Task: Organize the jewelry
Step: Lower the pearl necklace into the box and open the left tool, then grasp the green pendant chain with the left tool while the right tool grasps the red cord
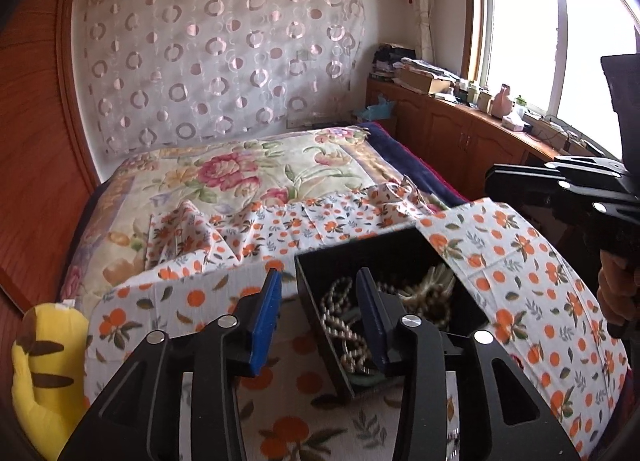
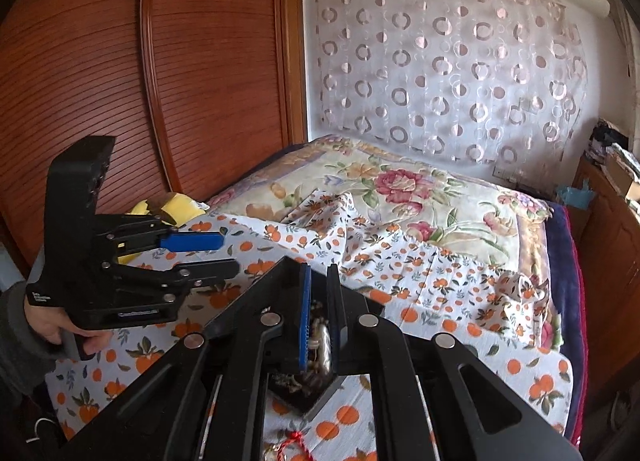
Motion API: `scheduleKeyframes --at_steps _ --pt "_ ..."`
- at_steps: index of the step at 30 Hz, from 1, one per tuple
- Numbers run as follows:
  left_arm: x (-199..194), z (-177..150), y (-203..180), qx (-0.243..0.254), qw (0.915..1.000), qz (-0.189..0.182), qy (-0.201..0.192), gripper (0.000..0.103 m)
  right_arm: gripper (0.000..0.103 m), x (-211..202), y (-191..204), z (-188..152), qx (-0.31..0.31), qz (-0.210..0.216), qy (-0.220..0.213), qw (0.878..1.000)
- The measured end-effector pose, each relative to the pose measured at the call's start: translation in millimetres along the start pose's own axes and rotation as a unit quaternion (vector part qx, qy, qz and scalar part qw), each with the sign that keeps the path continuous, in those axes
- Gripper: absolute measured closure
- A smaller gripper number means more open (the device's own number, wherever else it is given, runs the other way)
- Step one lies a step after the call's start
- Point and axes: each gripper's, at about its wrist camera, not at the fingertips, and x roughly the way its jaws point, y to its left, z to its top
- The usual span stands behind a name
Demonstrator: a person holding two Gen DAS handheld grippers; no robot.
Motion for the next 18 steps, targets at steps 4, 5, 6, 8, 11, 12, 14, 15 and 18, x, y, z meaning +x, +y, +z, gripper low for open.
scheduleKeyframes --at_steps 4,5,6,8,11,12,14,15,18 --pt "-9 -21 -2 0.001 0.9999 -0.006 0.009 0.063 0.094 -7 -5 -24 0.013 0.001 0.016 1.000" --pt "-11 -26 -3 0.003 0.9999 -0.008 0.013 0.063 0.094 -8 -5 -30 0.014 0.002 0.020 1.000" --pt "-12 -32 -4 0.004 0.9998 -0.009 0.018 0.062 0.094 -9 -6 -39 0.017 0.002 0.027 0.999" --pt "-14 -44 -6 0.005 0.9996 -0.009 0.026 0.062 0.094 -8 -5 -58 0.022 0.001 0.043 0.999" --pt "-15 -61 -10 0.008 0.9991 -0.010 0.041 0.060 0.094 -7 -2 -85 0.025 0.000 0.067 0.997" --pt "-15 -67 -12 0.007 0.9988 -0.011 0.047 0.057 0.094 -6 0 -94 0.026 0.000 0.076 0.997" --pt "-16 -79 -15 0.005 0.9981 -0.017 0.059 0.056 0.094 -2 7 -109 0.020 0.003 0.094 0.995" --pt "-15 -85 -17 0.004 0.9976 -0.021 0.066 0.056 0.094 -2 10 -115 0.013 0.004 0.098 0.995" --pt "-16 -99 -26 0.005 0.9965 -0.027 0.079 0.056 0.094 0 18 -130 0.016 0.013 0.113 0.993"
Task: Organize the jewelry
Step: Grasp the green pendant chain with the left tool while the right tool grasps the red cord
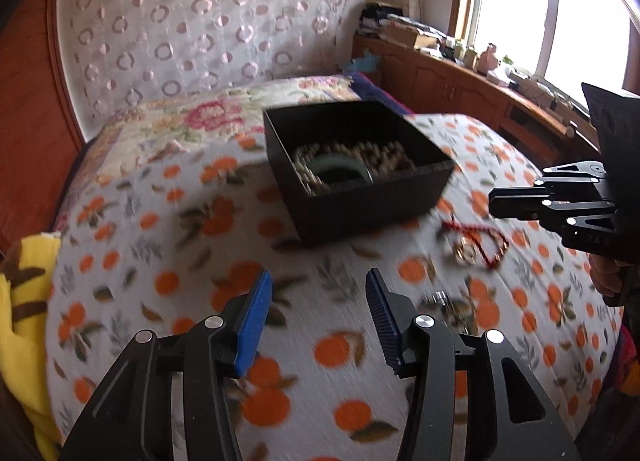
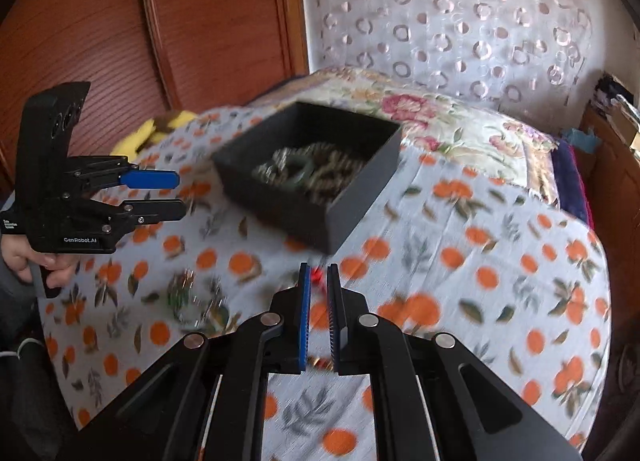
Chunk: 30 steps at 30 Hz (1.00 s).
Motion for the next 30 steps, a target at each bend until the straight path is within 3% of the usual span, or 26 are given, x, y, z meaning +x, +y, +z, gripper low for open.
scheduleKeyframes --at_steps 3,6,12,13,14,15,23,25,30 --pt "-2 -7 -7 -0.004 0.9999 -0.009 0.002 0.056 0.093 4 6 -9 0.000 0.004 0.009 1.000" --pt "-4 -13 -15 -0.012 0.9998 -0.018 0.004 0.056 0.085 7 9 -14 0.004 0.009 0.017 1.000" --pt "-2 -22 -30 -0.005 0.9994 -0.029 0.016 0.056 0.084 20 15 -15 -0.008 -0.012 0.037 0.999" --pt "-2 -23 -32 -0.003 0.9994 -0.029 0.017 0.056 0.084 20 16 -16 -0.014 -0.016 0.037 0.999" --pt "-2 -24 -33 -0.003 0.9994 -0.030 0.018 0.056 0.096 20 17 -16 -0.017 -0.018 0.037 0.999" --pt "-2 -26 -35 -0.004 0.9993 -0.033 0.020 0.056 0.100 19 17 -17 -0.020 -0.016 0.037 0.999" --pt "-3 -30 -47 -0.010 0.9978 -0.061 0.025 0.057 0.100 9 9 -27 -0.016 -0.036 0.035 0.999" --pt "1 -31 -50 -0.013 0.9973 -0.065 0.030 0.062 0.100 7 8 -28 -0.013 -0.038 0.031 0.999" --pt "7 -27 -57 -0.009 0.9983 -0.050 0.028 0.063 0.099 6 9 -31 -0.013 -0.043 0.022 0.999"
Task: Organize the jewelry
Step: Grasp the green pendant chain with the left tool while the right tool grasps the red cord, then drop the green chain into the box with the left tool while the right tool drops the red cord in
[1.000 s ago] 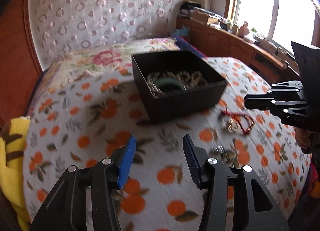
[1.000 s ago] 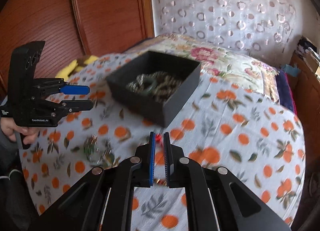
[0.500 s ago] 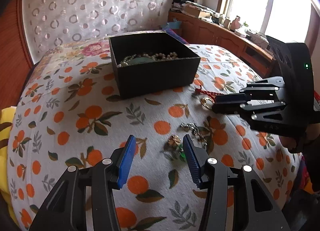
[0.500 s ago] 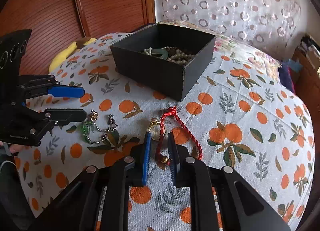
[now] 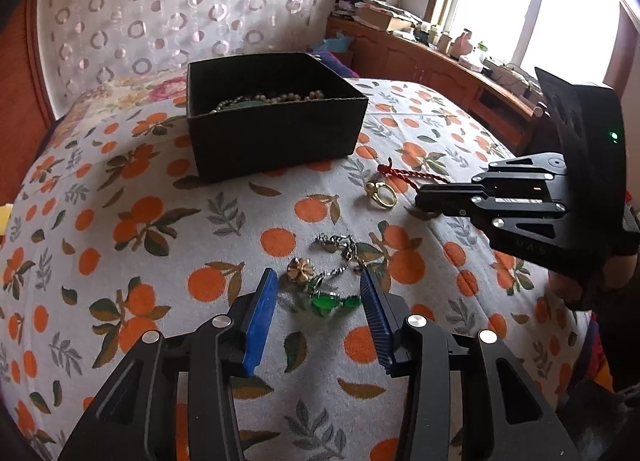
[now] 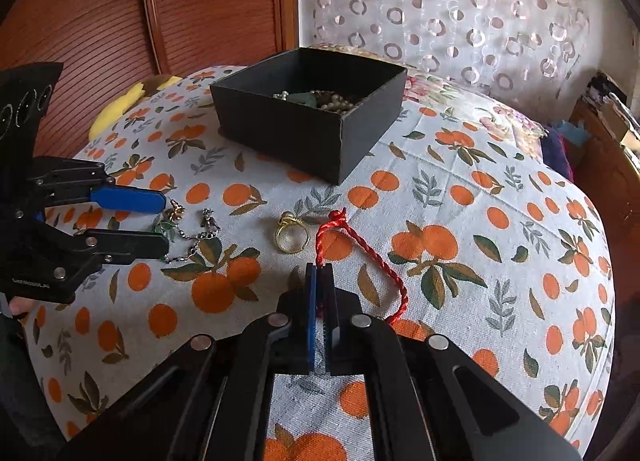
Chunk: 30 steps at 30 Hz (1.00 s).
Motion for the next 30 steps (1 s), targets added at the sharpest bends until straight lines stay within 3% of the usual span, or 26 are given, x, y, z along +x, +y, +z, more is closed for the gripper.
scheduleKeyframes --at_steps 6,12,15,16,21,30 --pt "2 -2 -7 0.025 0.9989 0.040 0.001 0.076 0.099 0 1 0 0.000 0.000 0.000 1.000" --pt "-9 -11 5 0.018 0.9985 0.051 0.005 0.081 0.099 0 1 0 -0.001 -0.001 0.000 1.000" --pt "-11 -13 8 0.015 0.9985 0.052 0.002 0.087 0.100 0 1 -1 -0.003 -0.003 0.000 1.000" --pt "-11 -14 9 0.015 0.9987 0.049 0.001 0.094 0.100 0 2 -1 -0.004 -0.005 0.000 1.000" --pt "-12 -12 7 0.014 0.9993 0.034 -0.004 0.097 0.100 -5 3 1 -0.004 -0.008 -0.011 1.000" --pt "-34 17 8 0.012 0.9980 0.027 -0.055 0.097 0.100 -29 -3 26 0.001 -0.005 -0.052 0.999"
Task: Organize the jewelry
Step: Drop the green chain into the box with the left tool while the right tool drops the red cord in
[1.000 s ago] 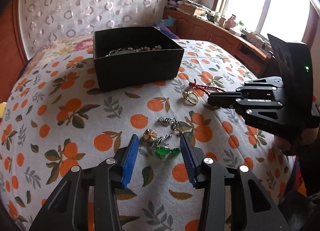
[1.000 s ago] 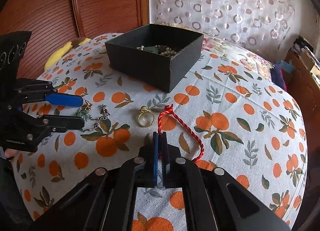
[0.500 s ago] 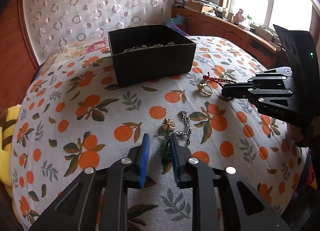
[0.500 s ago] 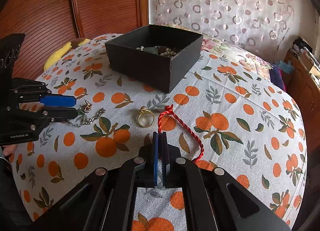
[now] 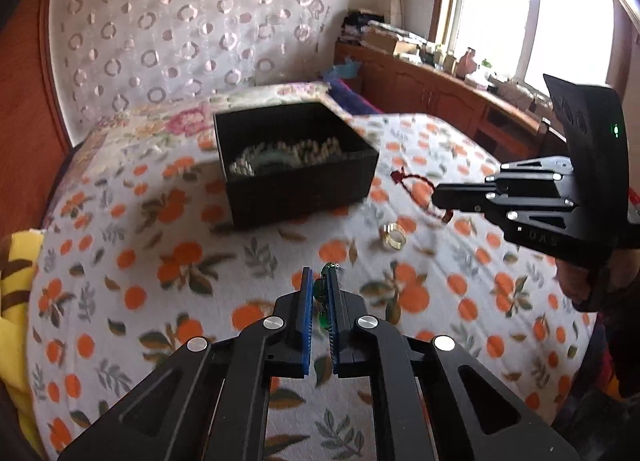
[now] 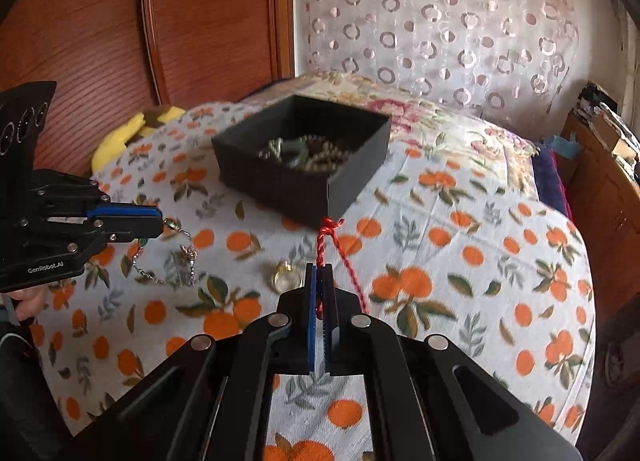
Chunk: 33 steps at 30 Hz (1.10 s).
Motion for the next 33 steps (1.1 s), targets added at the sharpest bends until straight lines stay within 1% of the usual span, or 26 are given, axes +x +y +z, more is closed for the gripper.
scheduleKeyframes --at_steps 7,11,17,22,26,33 --pt "-7 27 8 -0.003 0.9995 0.006 -0.030 0.097 0.100 -10 0 29 -0.005 0.006 -0.036 0.999" --pt "-12 44 17 -0.017 0.9984 0.009 -0.054 0.097 0.100 -14 0 46 -0.006 0.010 -0.055 0.998" --pt "-15 68 32 -0.025 0.9964 0.026 -0.076 0.097 0.100 -10 3 73 -0.015 0.018 -0.076 0.997" --pt "-17 84 44 -0.028 0.9949 0.038 -0.090 0.097 0.100 0 5 87 -0.014 0.030 -0.079 0.996" --pt "-12 95 51 -0.029 0.9945 0.042 -0.092 0.097 0.100 16 4 95 -0.006 0.038 -0.072 0.997" --pt "-2 106 57 -0.025 0.9947 0.045 -0.089 0.097 0.099 36 2 95 0.002 0.047 -0.060 0.997"
